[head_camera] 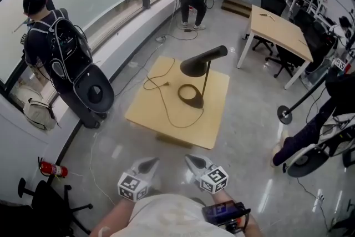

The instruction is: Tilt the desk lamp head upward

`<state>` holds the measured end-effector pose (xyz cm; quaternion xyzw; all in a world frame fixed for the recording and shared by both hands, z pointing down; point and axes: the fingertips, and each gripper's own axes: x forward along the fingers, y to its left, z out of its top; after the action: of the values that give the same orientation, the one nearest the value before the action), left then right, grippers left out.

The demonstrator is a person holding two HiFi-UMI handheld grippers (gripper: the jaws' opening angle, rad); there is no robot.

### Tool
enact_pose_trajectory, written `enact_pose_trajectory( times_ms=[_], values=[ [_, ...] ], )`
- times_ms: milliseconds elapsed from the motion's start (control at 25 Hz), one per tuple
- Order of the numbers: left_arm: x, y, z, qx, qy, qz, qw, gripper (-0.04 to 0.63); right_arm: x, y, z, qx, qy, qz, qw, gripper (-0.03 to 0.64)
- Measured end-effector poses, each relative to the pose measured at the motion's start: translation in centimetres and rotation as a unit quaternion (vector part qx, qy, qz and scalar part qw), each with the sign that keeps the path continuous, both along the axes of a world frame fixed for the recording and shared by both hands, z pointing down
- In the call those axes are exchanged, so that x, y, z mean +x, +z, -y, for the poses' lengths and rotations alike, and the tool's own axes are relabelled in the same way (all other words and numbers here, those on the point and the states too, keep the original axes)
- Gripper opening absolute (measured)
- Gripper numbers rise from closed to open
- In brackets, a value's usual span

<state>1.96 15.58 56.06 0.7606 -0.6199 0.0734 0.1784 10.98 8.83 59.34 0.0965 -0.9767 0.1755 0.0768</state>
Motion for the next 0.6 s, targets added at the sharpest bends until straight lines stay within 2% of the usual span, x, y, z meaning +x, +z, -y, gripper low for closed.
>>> enact_pose_trajectory(
  times_ms=[600],
  values=[
    [-8.3,0.3,7.7,0.017,0.082,-0.018,0.9963,0.002,-7.0,-1.2,6.4,0.033,0.074,-0.033,0.996,0.012]
  ],
)
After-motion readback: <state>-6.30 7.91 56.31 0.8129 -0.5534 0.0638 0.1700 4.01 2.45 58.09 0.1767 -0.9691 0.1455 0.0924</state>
